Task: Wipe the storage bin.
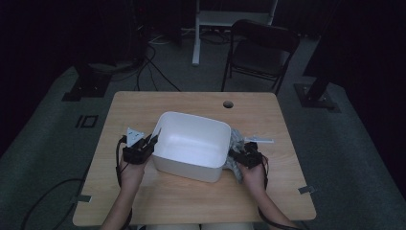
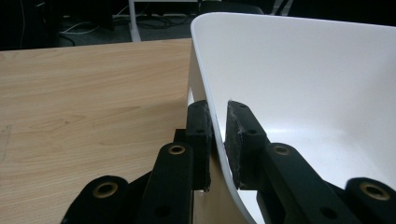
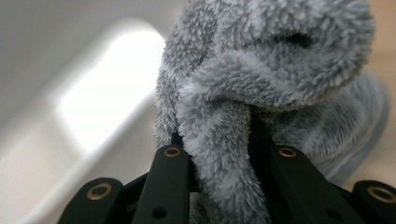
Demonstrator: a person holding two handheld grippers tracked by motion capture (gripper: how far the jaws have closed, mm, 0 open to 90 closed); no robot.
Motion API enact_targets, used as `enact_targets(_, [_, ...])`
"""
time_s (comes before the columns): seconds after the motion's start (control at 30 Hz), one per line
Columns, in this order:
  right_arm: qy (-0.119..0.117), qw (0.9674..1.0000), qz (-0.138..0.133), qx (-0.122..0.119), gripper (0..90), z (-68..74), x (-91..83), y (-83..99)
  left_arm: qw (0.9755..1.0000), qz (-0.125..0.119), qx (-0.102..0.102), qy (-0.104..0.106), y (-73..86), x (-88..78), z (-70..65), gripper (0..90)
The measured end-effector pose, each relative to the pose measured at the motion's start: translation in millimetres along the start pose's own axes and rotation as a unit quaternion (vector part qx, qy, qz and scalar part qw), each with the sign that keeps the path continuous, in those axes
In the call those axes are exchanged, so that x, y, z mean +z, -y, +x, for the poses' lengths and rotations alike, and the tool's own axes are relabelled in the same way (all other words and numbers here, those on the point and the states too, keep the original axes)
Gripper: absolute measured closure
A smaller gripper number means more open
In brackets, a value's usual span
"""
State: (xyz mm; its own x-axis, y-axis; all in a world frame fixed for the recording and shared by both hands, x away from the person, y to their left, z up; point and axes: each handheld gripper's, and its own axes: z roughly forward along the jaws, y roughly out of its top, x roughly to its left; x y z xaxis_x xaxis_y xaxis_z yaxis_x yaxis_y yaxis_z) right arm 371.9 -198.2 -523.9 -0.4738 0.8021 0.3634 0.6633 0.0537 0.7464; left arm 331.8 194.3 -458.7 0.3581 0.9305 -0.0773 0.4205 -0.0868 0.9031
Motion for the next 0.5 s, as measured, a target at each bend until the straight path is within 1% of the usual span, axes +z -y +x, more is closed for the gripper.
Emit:
enact_targets(0.03, [-0.003, 0.9999, 0.007, 0.009, 76.5, -3.3, 4.5, 3.3, 1.0000, -0.001, -0.001, 0.000, 0.2, 0.1, 0.2, 79.6])
enact_targets(0.07, [-0.009, 0.9998, 0.008, 0.018, 76.6, -6.1, 6.8, 5.5, 1.0000, -0.001, 0.000, -0.002, 0.0, 0.1, -0.1, 79.6])
enact_targets(0.1, [-0.012, 0.9997, 0.009, 0.021, 76.5, -7.3, 6.9, 5.3, 1.0000, -0.001, 0.000, -0.004, 0.0, 0.2, -0.3, 79.5])
enact_targets(0.13, [-0.008, 0.9998, 0.013, 0.014, 76.5, -6.2, 6.3, 3.4, 1.0000, -0.002, -0.002, -0.005, 0.2, 0.2, -0.5, 79.5])
enact_targets(0.17, [-0.004, 0.9999, 0.011, 0.004, 76.5, -4.7, 4.7, 1.5, 1.0000, -0.002, -0.002, -0.007, 0.1, 0.3, -0.6, 79.5])
enact_targets(0.2, [-0.007, 1.0000, -0.002, 0.001, 76.4, -4.2, 0.2, -3.8, 1.0000, -0.002, -0.002, -0.008, 0.1, 0.3, -0.9, 79.5])
enact_targets(0.23, [-0.007, 1.0000, -0.002, 0.001, 76.4, -4.2, 0.2, -3.8, 1.0000, -0.003, -0.004, -0.007, 0.3, 0.3, -0.9, 79.5])
enact_targets(0.3, [-0.015, 0.9997, -0.020, 0.004, 76.4, -5.3, -6.2, -11.9, 1.0000, -0.004, -0.002, -0.002, 0.6, 0.3, -0.6, 79.5])
enact_targets(0.37, [-0.012, 0.9994, -0.033, 0.003, 76.3, -6.2, -10.9, -20.8, 1.0000, -0.003, 0.001, 0.003, 0.5, 0.5, -0.4, 79.0])
enact_targets(0.4, [-0.013, 0.9991, -0.039, 0.006, 76.3, -7.0, -11.8, -24.0, 1.0000, -0.003, 0.002, 0.004, 0.4, 0.7, -0.8, 79.1])
enact_targets(0.5, [-0.006, 0.9993, -0.037, 0.007, 76.7, -7.4, -6.7, -25.8, 1.0000, -0.002, 0.003, 0.004, -0.2, 1.2, -1.1, 79.2])
